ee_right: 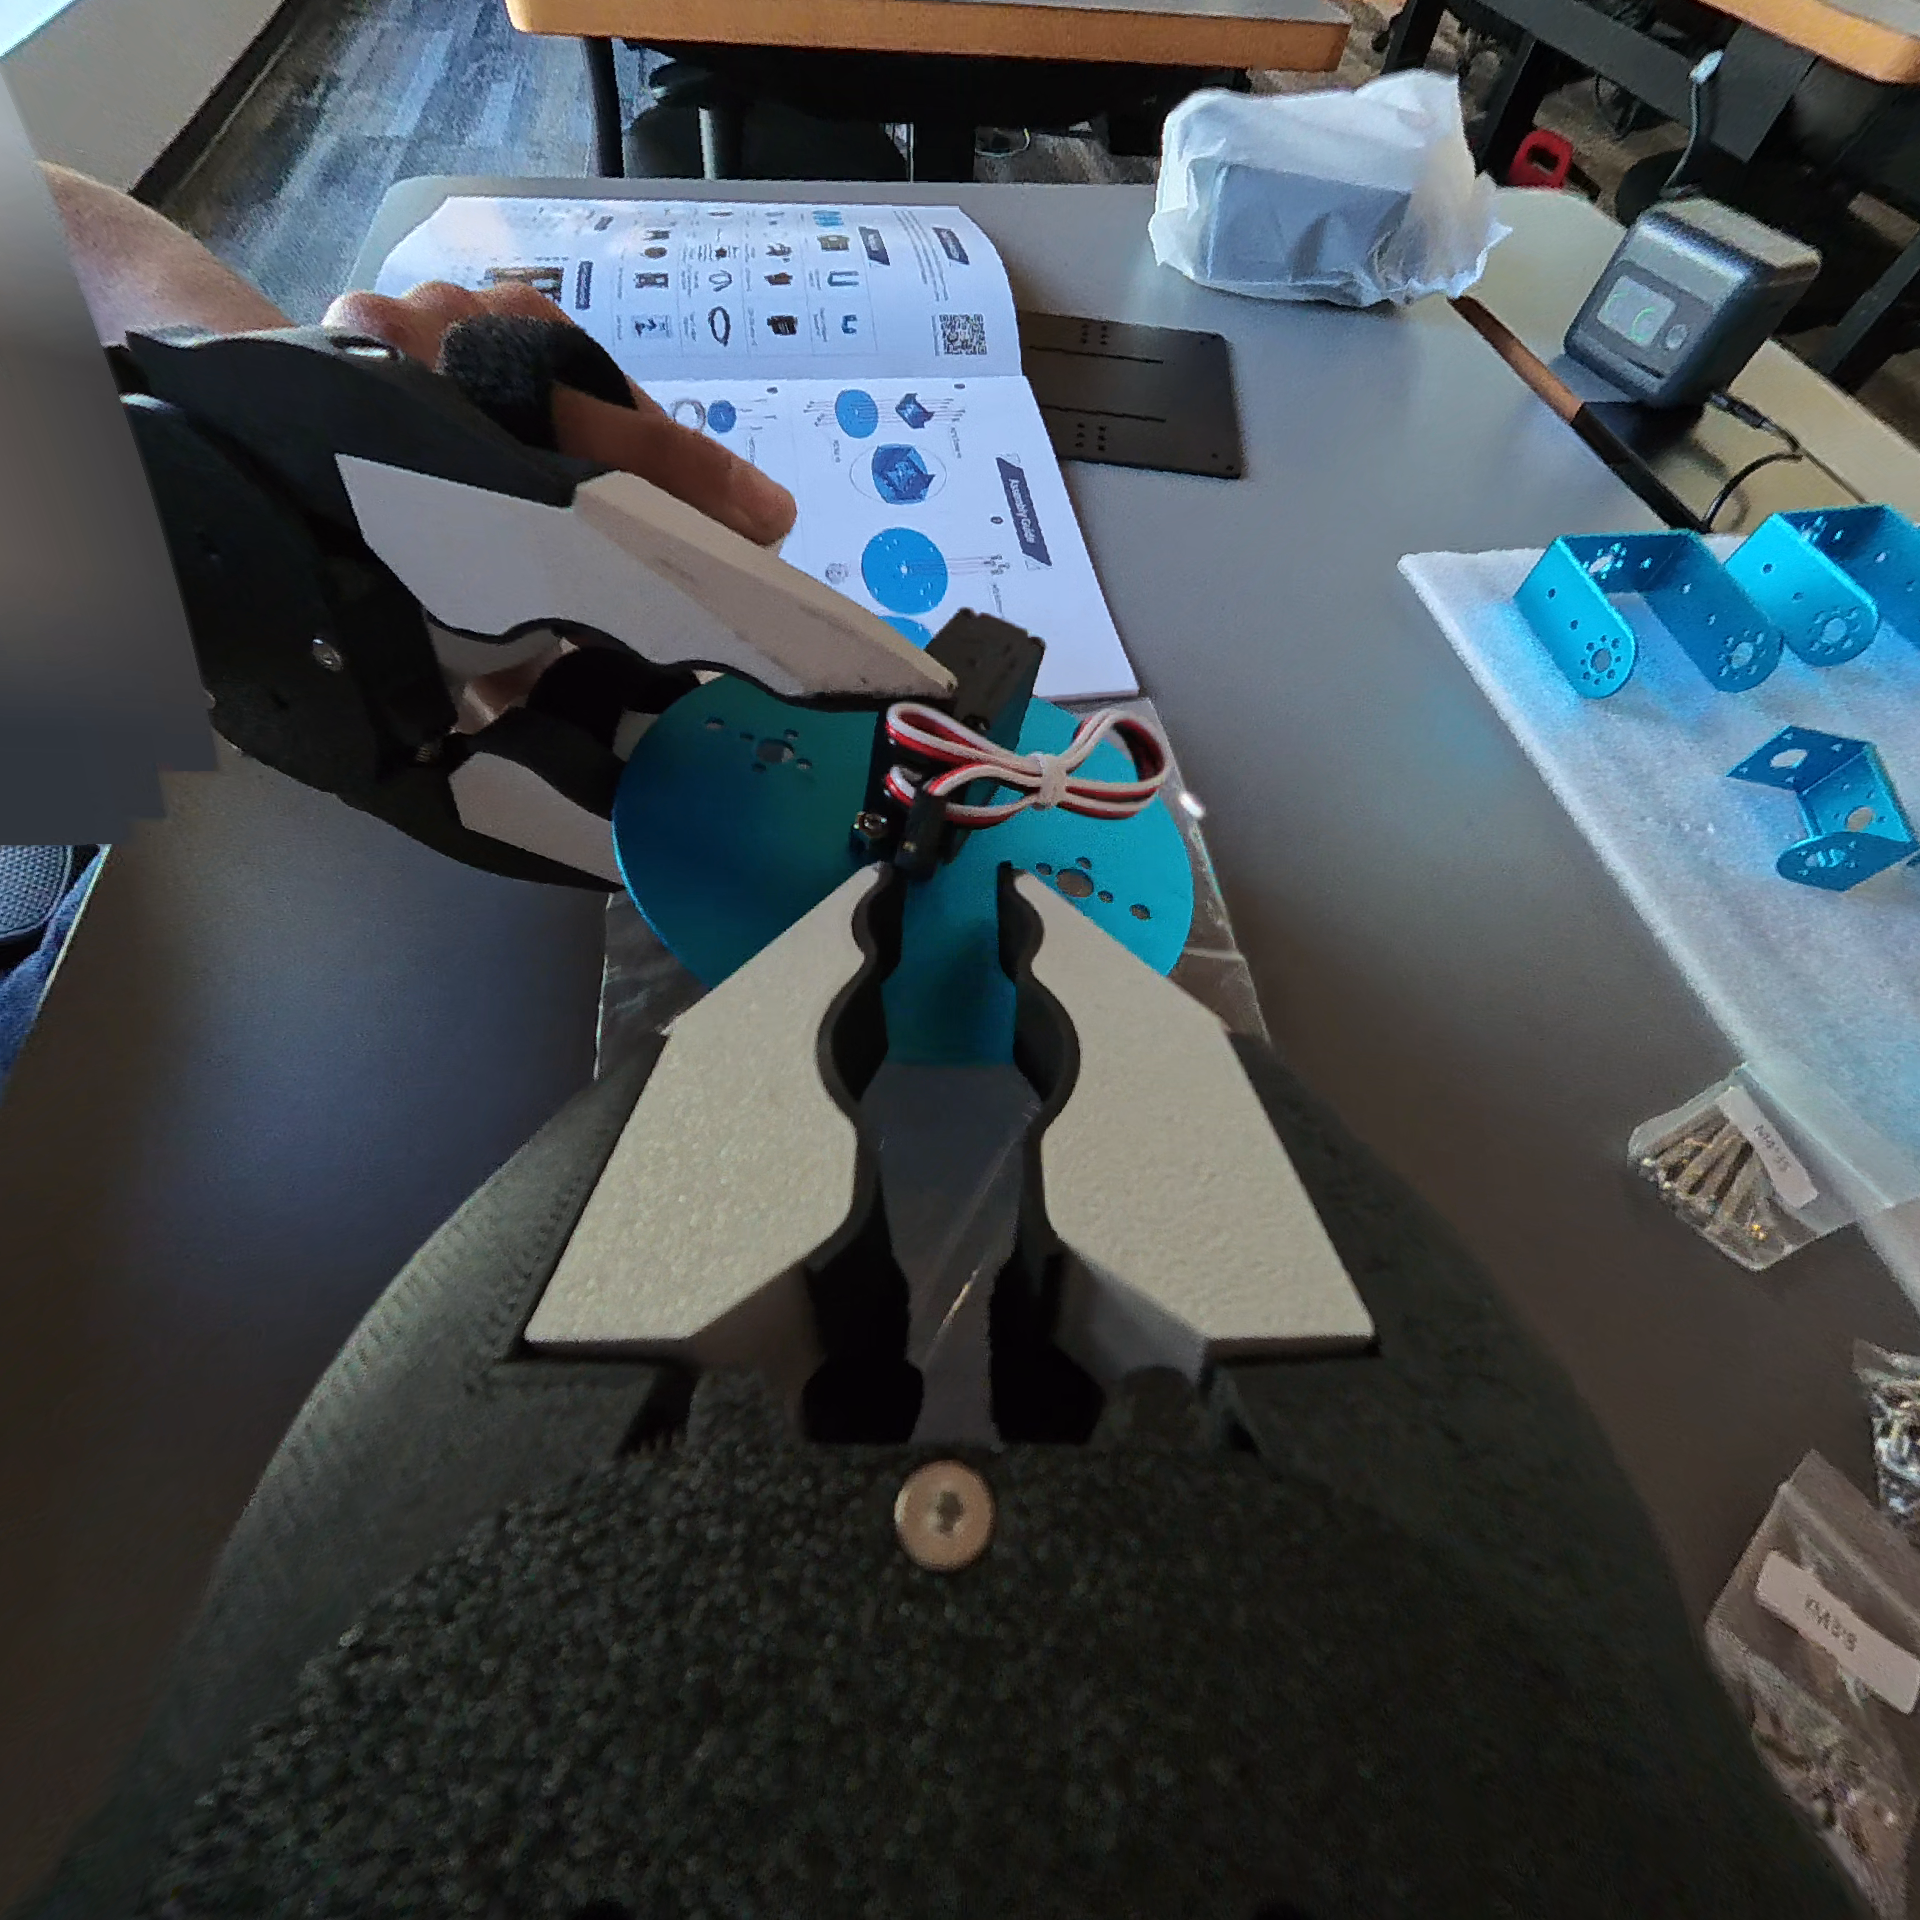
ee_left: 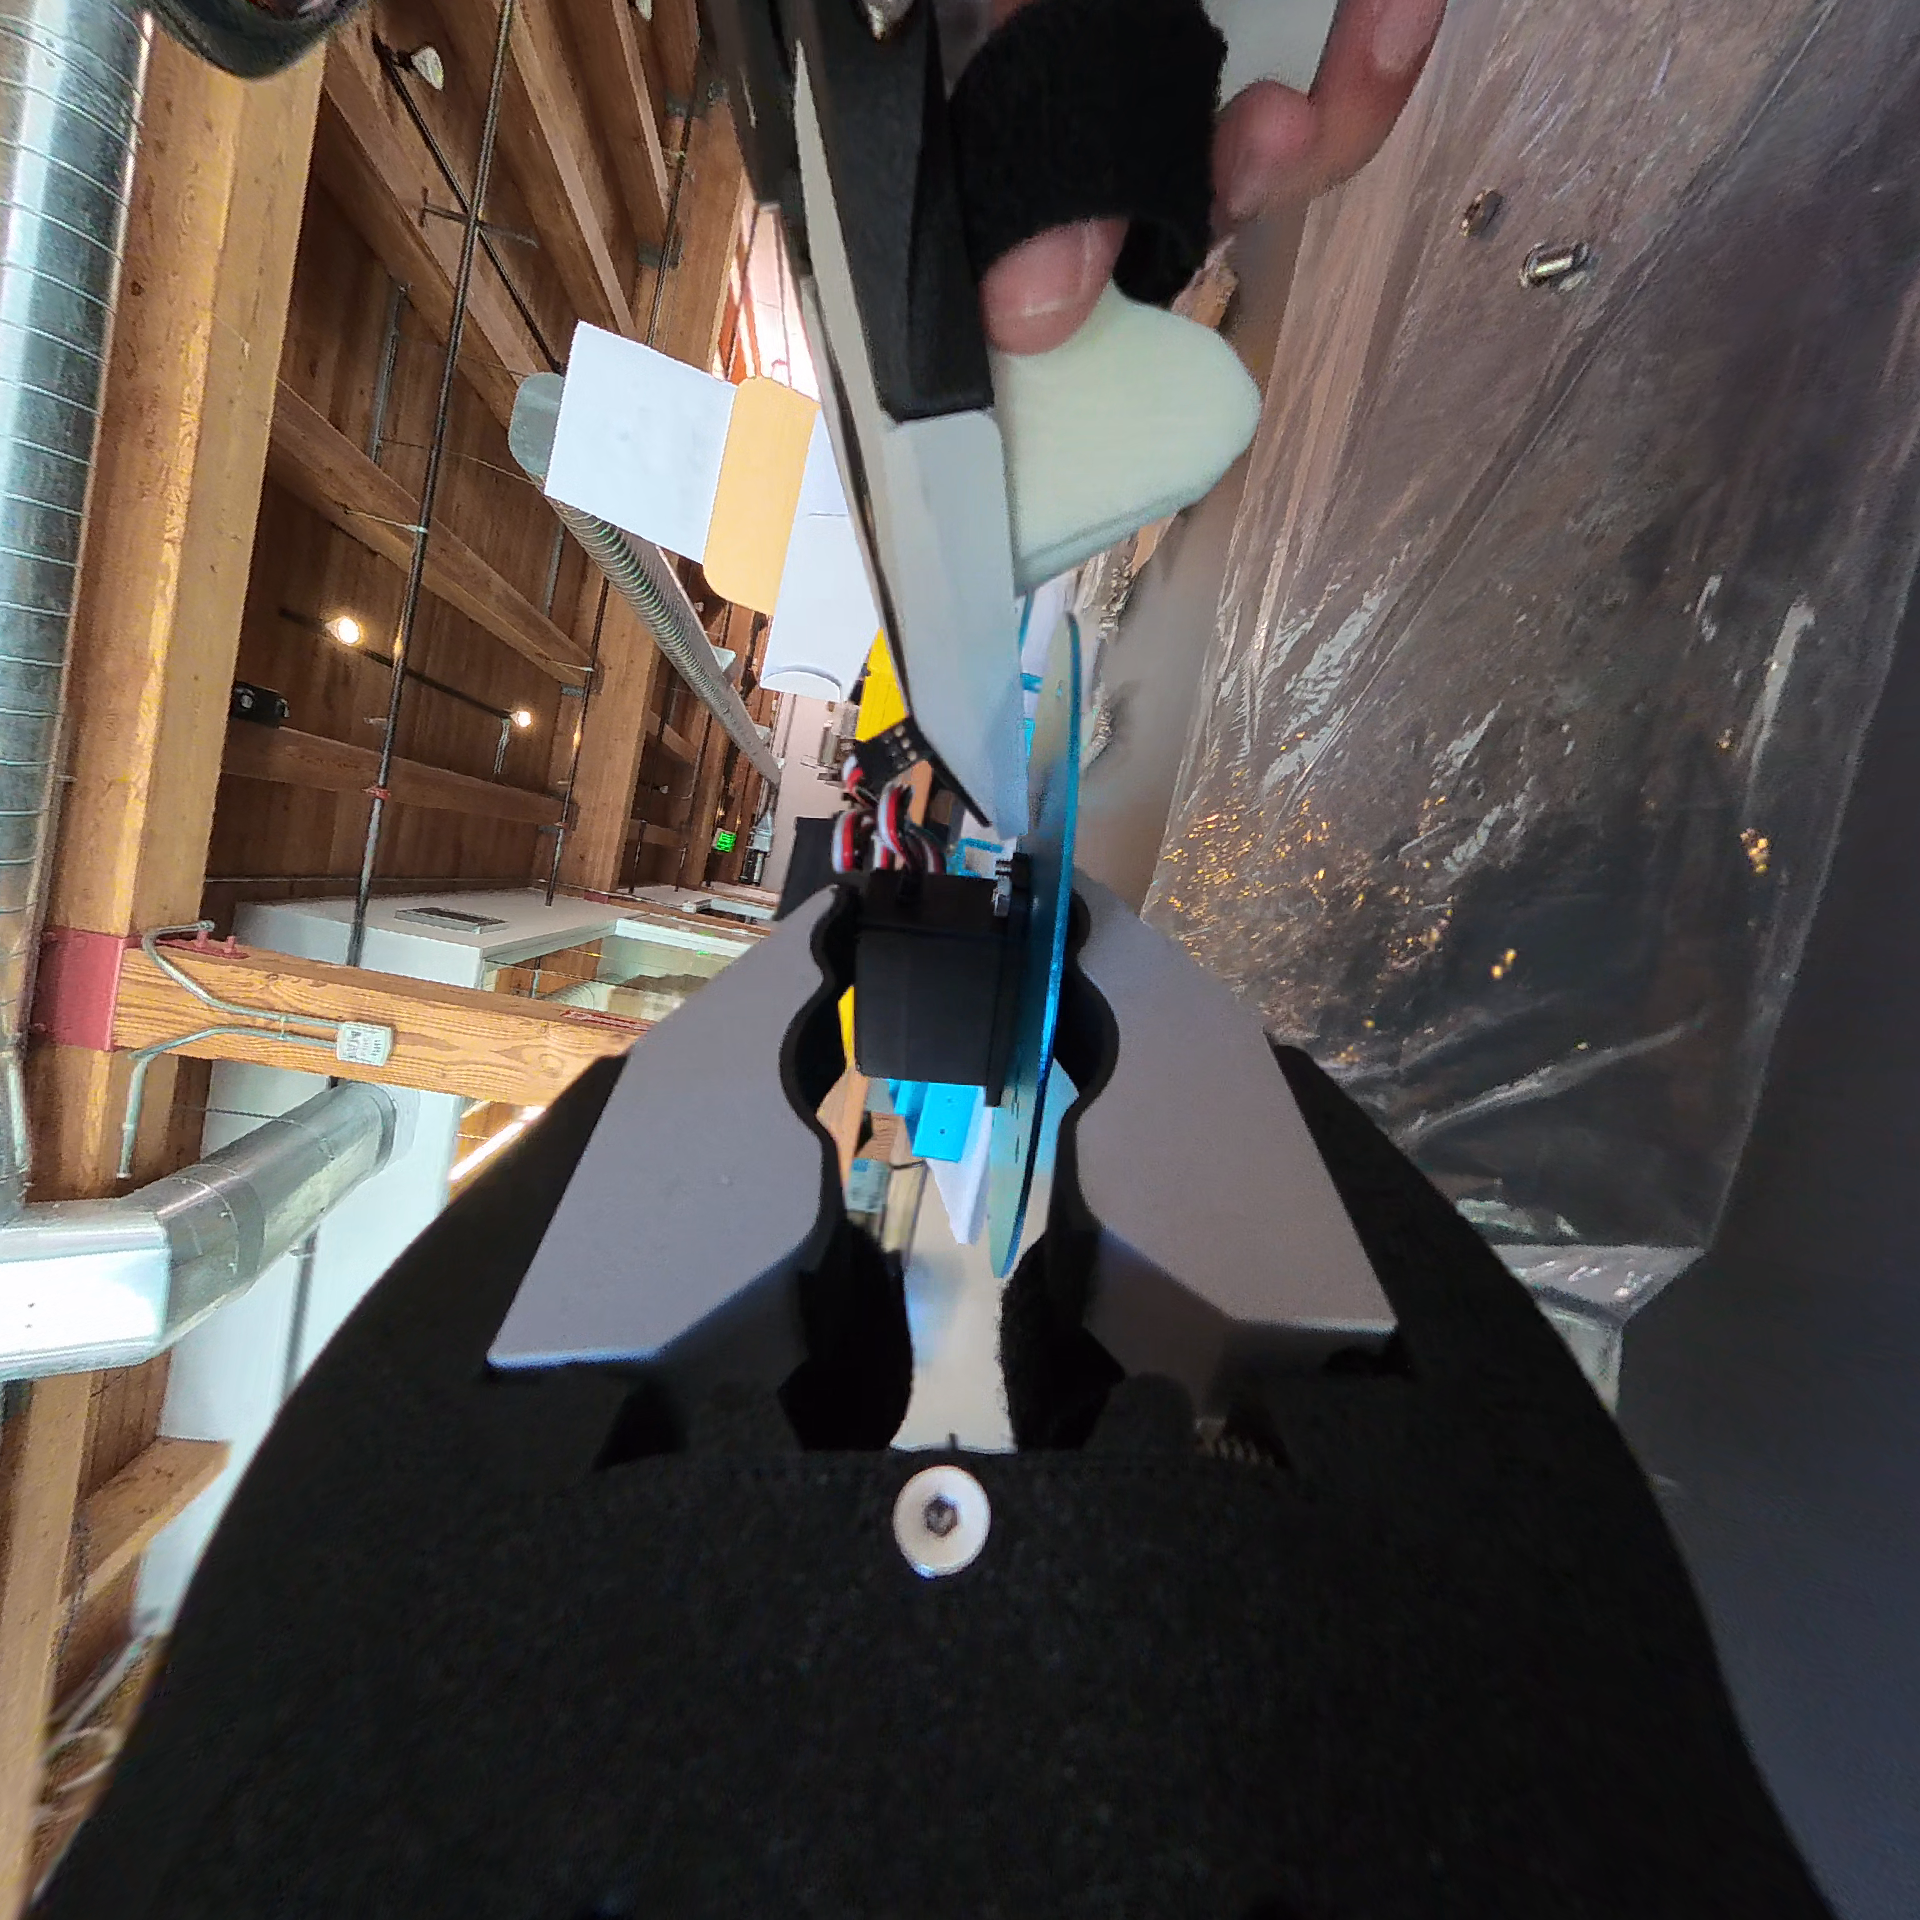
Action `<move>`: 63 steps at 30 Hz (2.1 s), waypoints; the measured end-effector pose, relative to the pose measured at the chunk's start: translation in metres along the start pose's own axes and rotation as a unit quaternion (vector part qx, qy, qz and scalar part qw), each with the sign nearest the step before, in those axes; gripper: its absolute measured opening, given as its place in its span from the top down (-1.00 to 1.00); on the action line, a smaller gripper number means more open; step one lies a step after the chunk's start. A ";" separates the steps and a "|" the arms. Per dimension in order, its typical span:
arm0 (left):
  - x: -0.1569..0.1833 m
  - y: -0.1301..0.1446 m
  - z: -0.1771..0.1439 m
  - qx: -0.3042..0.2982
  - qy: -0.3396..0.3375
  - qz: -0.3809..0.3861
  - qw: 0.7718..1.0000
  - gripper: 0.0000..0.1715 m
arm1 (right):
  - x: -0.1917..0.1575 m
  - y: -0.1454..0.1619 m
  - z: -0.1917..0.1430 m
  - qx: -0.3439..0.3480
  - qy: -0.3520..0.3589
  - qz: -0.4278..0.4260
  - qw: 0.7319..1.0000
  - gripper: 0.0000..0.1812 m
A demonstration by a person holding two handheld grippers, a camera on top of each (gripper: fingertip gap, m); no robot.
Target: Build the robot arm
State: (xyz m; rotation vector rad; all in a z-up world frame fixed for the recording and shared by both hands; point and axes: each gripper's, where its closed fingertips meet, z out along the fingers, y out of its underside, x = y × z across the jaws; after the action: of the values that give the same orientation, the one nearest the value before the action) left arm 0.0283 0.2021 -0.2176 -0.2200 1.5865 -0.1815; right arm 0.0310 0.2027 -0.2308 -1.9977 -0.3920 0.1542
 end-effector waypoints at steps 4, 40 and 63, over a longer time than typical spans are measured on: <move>0.000 -0.002 -0.003 0.012 -0.035 0.089 0.995 0.58 | -0.013 -0.010 -0.014 0.033 -0.063 -0.011 0.997 0.76; -0.103 0.155 0.002 -0.138 -0.130 0.060 0.980 0.58 | 0.072 0.024 0.119 -0.285 -0.252 -0.311 0.871 0.88; -0.080 0.133 0.011 -0.109 -0.091 0.052 0.989 0.58 | 0.072 0.022 0.120 -0.116 -0.214 -0.147 0.959 0.93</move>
State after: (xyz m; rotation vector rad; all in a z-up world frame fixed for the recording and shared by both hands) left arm 0.0373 0.3508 -0.1743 -0.3141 1.4316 0.0913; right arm 0.0698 0.3202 -0.2991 -2.1030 -1.0181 0.3682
